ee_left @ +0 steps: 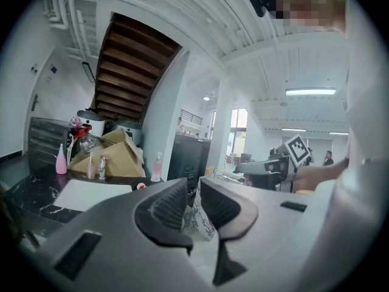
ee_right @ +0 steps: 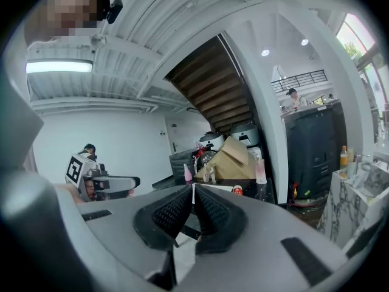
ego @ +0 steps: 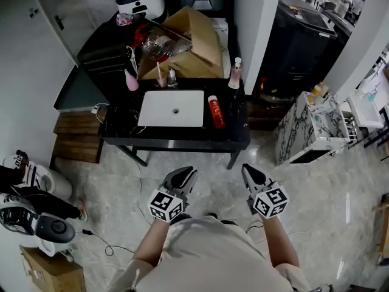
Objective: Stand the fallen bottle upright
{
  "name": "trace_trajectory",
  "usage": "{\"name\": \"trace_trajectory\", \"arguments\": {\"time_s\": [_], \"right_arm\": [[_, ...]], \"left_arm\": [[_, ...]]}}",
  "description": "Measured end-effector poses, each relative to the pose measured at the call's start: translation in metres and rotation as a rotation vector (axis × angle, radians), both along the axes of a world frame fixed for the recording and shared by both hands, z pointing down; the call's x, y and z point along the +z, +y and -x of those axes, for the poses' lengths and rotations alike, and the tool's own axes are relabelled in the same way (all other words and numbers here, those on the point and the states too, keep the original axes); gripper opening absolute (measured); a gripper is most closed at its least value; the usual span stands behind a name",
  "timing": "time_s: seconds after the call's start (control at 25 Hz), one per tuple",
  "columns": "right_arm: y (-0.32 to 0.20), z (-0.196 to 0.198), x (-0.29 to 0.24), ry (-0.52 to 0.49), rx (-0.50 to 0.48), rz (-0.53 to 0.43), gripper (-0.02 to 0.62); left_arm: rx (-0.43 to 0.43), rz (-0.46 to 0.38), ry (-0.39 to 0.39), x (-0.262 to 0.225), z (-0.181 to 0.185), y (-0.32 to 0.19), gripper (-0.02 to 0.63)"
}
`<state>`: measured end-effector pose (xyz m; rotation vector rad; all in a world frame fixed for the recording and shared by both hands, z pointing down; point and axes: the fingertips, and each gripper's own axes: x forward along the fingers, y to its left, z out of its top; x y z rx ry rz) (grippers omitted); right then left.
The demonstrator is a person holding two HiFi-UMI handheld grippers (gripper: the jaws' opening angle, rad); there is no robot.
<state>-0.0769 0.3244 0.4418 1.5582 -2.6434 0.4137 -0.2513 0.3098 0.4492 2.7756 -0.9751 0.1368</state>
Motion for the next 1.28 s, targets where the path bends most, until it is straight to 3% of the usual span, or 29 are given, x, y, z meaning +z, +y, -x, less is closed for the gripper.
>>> {"name": "trace_trajectory", "arguments": {"time_s": [0.64,0.96,1.28], "right_arm": [[-0.007,-0.025,0.018,0.006,-0.034,0.028,0.035],[-0.015,-0.026,0.030,-0.003,-0.034,0.051,0.035],[-0.048,-0.033,0.039,0.001,0.003,0.085,0.035]], "left_arm": [[-0.048,0.048,0.051,0.012,-0.018,-0.006,0.312],[-0.064,0.064,0.048,0.021,-0.016,-0.015,0.336],[-0.070,0.076,0.047,0.028,-0.015,-0.056,0.356]]}}
